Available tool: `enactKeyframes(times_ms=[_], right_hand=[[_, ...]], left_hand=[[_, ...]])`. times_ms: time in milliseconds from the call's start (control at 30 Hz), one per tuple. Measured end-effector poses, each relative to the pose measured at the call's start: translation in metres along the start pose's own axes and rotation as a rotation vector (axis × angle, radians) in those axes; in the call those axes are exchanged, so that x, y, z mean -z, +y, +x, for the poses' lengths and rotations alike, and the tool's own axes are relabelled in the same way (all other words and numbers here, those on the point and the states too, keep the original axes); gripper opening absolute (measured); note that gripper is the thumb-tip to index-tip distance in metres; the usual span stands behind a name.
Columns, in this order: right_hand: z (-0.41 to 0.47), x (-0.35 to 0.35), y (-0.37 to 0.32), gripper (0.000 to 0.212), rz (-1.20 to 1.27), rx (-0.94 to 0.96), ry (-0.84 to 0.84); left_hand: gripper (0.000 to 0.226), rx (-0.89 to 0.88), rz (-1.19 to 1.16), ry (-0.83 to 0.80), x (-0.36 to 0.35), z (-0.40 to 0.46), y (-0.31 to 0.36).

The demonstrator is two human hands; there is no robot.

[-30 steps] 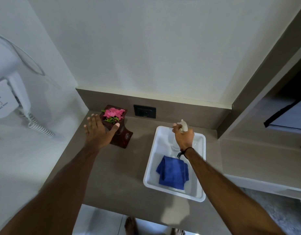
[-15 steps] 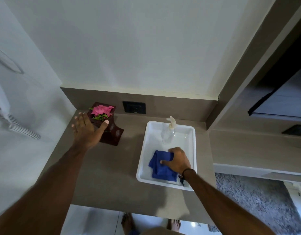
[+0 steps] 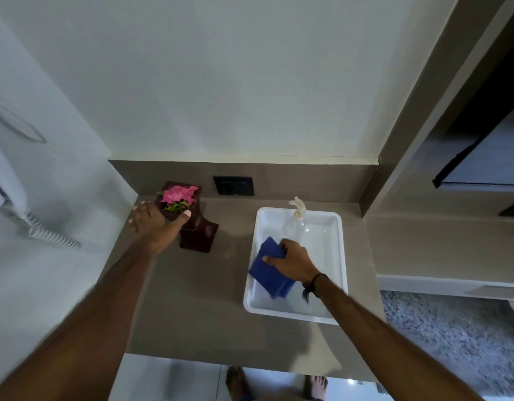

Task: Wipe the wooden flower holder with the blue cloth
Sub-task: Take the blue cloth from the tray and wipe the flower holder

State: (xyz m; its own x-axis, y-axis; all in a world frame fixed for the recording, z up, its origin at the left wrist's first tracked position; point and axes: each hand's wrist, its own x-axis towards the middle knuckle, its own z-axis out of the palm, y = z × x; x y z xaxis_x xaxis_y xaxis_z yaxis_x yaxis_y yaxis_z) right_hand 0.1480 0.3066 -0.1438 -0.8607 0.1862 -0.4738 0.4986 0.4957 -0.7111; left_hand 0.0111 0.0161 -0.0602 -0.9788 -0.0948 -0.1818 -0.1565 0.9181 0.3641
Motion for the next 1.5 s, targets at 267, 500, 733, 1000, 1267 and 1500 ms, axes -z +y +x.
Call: enactKeyframes(times_ms=[267,500,733,1000,1267,1500], right_hand=[[0.023,-0.051,-0.131,0.04,0.582,-0.112,0.198],[0.022,-0.113,-0.169,0.032,0.555,0.096,0.158],[0.058,-0.131,-0.136,0.049,0.248,-0.02,0.061],[0.07,-0.128,-0.149,0.057,0.314,-0.151,0.078],[0.047,-0.11,-0.169,0.012,0.692,-0.088,0.129],[0.037,-0.138,-0.138,0.04,0.453,0.059,0.105]], left_hand=[[0.104,0.071,0.005,-0.042,0.008,0.006,0.009],[0.099,0.049,-0.026,-0.015,0.012,-0.005,0.017],[0.104,0.025,0.005,-0.064,0.016,-0.007,0.014],[0.112,0.051,0.037,-0.113,0.013,-0.006,0.012],[0.111,0.036,0.001,-0.069,0.005,0.0,0.007],[0.113,0.05,0.002,-0.079,0.002,0.003,0.003]])
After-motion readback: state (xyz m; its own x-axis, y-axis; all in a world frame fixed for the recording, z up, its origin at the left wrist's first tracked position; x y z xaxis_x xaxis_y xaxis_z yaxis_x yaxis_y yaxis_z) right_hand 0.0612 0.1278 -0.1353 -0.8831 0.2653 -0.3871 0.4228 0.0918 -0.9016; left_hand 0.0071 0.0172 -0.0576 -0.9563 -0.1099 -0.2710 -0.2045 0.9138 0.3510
